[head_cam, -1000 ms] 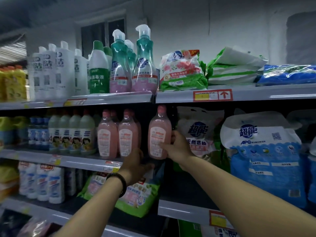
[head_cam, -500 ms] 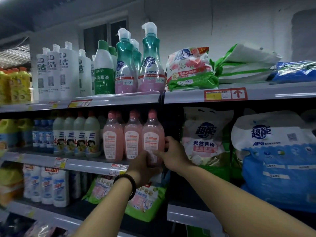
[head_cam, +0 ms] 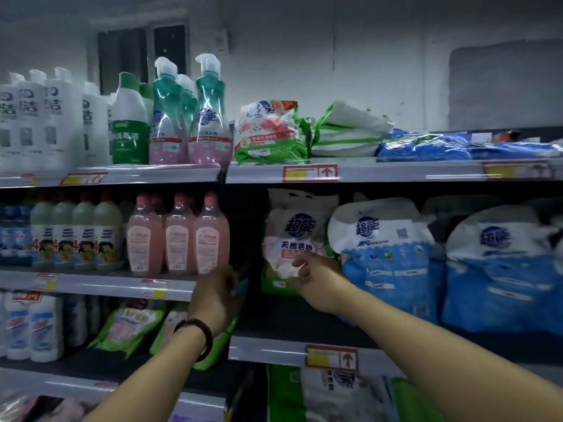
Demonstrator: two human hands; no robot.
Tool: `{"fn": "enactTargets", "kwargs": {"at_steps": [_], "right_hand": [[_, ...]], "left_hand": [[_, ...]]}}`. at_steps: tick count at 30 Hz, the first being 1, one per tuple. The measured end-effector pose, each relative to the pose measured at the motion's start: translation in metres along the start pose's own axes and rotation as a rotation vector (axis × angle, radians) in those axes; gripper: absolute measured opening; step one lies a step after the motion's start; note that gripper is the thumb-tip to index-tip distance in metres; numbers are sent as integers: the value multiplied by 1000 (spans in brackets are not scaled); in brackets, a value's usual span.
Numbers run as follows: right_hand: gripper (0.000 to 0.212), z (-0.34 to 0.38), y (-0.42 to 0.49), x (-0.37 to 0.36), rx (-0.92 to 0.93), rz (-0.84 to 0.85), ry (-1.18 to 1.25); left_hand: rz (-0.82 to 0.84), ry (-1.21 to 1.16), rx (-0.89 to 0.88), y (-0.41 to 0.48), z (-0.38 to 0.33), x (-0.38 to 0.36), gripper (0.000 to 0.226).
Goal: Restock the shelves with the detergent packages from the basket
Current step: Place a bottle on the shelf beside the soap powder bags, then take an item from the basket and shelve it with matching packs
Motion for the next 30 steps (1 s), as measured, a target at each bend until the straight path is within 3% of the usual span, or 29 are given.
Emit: {"fn": "enactTargets", "kwargs": {"at_steps": [4,10,13,16,18,21,22,25,30], "right_hand": [[21,-49,-31,41,-80,-123,-19],[50,-127,-66,95,-265,-295,-41],[64,-159,-68,117,-285,-360,39],[57,-176,-69,129,-215,-343,94],[63,-184,-65,133,-172,-342,133],[63,-196,-56,133,-141,-308,232],[59,-199,-53,132,-128,-276,273],[63,-205,-46,127,-127,-200,389],[85,-208,-61,114,-167,-199,513]], "left_hand": [[275,-203,-45,-31,-61,-70,31],[388,-366,-61,-34,-129,-146,58],[417,-535,-72,-19,-140,-170,91],[407,-591,-130,7,-127,-206,129],[420,-639,-102,6,-142,-204,121],[469,-718,-86,4,-165,-211,76],[496,-732,-98,4,-170,-214,71],[522,-787,-90,9,-166,-225,74],[512,-780,-43,3,-148,-224,101]]}}
Point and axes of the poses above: each hand's wrist, its own y-axis towards the middle knuckle, its own x-axis out of the back of the hand, z = x × y, the point moved 2 cm from there along y, towards the middle knuckle
